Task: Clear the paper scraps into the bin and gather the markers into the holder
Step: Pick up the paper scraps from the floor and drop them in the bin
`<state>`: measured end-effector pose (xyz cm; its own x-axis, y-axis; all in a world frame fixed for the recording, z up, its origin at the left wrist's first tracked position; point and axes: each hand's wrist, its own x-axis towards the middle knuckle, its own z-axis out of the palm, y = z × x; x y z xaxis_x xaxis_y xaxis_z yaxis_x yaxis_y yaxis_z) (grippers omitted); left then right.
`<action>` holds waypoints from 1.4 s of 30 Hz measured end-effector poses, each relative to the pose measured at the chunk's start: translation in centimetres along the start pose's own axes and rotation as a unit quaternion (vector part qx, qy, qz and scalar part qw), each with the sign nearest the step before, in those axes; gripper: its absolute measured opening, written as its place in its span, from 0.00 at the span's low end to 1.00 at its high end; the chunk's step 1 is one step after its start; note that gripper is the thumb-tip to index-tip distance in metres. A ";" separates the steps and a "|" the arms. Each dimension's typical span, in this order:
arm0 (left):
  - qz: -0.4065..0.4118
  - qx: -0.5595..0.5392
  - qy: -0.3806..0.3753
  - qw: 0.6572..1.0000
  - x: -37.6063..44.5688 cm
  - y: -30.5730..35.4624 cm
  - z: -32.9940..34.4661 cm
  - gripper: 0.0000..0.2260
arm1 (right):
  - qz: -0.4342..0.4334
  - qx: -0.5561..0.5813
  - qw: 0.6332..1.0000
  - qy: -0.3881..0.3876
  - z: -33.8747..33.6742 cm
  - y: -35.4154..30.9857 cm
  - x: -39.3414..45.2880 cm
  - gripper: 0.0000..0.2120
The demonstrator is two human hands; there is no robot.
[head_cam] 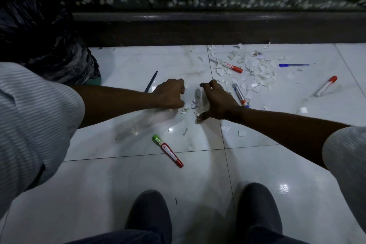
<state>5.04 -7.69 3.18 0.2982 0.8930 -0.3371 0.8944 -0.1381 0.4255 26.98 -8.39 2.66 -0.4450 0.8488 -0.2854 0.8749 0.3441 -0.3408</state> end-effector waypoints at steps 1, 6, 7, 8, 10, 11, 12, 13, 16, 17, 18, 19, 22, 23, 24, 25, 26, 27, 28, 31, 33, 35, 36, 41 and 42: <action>0.009 0.019 0.004 1.000 0.4 0.0 -0.5 0.22 | 0.004 0.001 1.000 -0.019 -0.1 -0.1 0.2 0.61; 0.062 0.145 -0.035 0.987 2.1 0.2 -1.4 0.27 | -0.040 -0.015 0.994 -0.102 0.5 -1.4 0.5 0.59; 0.077 0.168 -0.042 0.982 2.2 0.2 -1.2 0.25 | -0.053 -0.022 0.993 -0.105 0.7 -1.7 0.3 0.59; 0.095 0.189 -0.045 0.976 2.1 0.1 -1.0 0.23 | -0.065 -0.033 0.992 -0.107 0.9 -1.8 0.2 0.60; 0.130 0.219 -0.044 0.966 1.9 -0.2 -0.7 0.17 | -0.090 -0.064 0.988 -0.104 1.1 -2.1 -0.2 0.59; 0.146 0.224 -0.043 0.963 1.7 -0.4 -0.5 0.14 | -0.103 -0.082 0.986 -0.101 1.2 -2.2 -0.4 0.59; 0.157 0.222 -0.042 0.961 1.6 -0.6 -0.5 0.10 | -0.115 -0.096 0.984 -0.095 1.4 -2.3 -0.6 0.58; 0.161 0.218 -0.041 0.962 1.4 -0.7 -0.6 0.07 | -0.125 -0.105 0.983 -0.088 1.6 -2.5 -0.8 0.58; 0.149 0.202 -0.031 0.968 1.0 -0.8 -0.9 0.03 | -0.148 -0.111 0.979 -0.082 2.2 -3.0 -1.1 0.57; 0.137 0.196 -0.025 0.971 0.9 -0.9 -1.0 0.03 | -0.159 -0.118 0.977 -0.082 2.3 -3.2 -1.2 0.55; 0.122 0.190 -0.018 0.974 0.8 -0.9 -1.1 0.03 | -0.174 -0.127 0.973 -0.082 2.3 -3.4 -1.1 0.53; 0.108 0.185 -0.011 0.977 0.7 -1.0 -1.2 0.03 | -0.191 -0.137 0.969 -0.079 2.4 -3.6 -1.2 0.50; 0.078 0.159 -0.011 0.984 0.6 -1.4 -1.0 0.10 | -0.221 -0.141 0.962 -0.075 2.5 -3.9 -1.4 0.38; 0.075 0.154 -0.012 0.985 0.6 -1.6 -0.9 0.11 | -0.224 -0.131 0.963 -0.070 2.6 -4.0 -1.6 0.33; 0.073 0.150 -0.013 0.986 0.5 -1.7 -0.9 0.12 | -0.225 -0.118 0.965 -0.061 2.6 -4.1 -1.8 0.29; 0.072 0.148 -0.012 0.986 0.5 -1.7 -0.9 0.14 | -0.225 -0.105 0.967 -0.051 2.7 -4.1 -2.0 0.24; 0.071 0.144 -0.010 0.987 0.5 -1.8 -0.9 0.16 | -0.222 -0.093 0.970 -0.042 2.8 -4.1 -2.1 0.21; 0.069 0.144 -0.009 0.987 0.4 -1.7 -0.9 0.18 | -0.217 -0.081 0.972 -0.034 3.0 -4.0 -2.2 0.17; 0.068 0.146 -0.008 0.987 0.3 -1.6 -0.9 0.19 | -0.211 -0.069 0.975 -0.028 3.1 -4.0 -2.3 0.15; 0.065 0.123 -0.019 0.990 0.1 -1.5 -1.0 0.18 | -0.206 -0.045 0.977 -0.007 3.4 -4.1 -2.5 0.11; 0.064 0.098 -0.033 0.993 0.0 -1.7 -1.1 0.16 | -0.207 -0.036 0.978 0.001 3.6 -4.1 -2.3 0.10; 0.076 0.077 -0.041 0.993 -0.2 -1.6 -1.0 0.14 | -0.205 -0.031 0.978 -0.003 3.6 -4.2 -2.0 0.09; 0.081 0.071 -0.046 0.993 -0.3 -1.5 -0.9 0.12 | -0.201 -0.026 0.979 -0.006 3.5 -4.2 -1.8 0.09; 0.089 0.037 -0.073 0.993 -1.5 -1.5 0.1 0.07 | -0.152 0.018 0.988 0.018 2.2 -3.2 -0.6 0.09; 0.096 0.031 -0.069 0.993 -1.9 -1.5 0.4 0.06 | -0.133 0.035 0.990 0.023 1.8 -2.8 -0.4 0.08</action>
<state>3.31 -9.32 2.87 0.5033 0.7816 -0.3685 0.8345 -0.3289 0.4422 24.35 -10.40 2.15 -0.6474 0.7497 -0.1373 0.7117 0.5302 -0.4607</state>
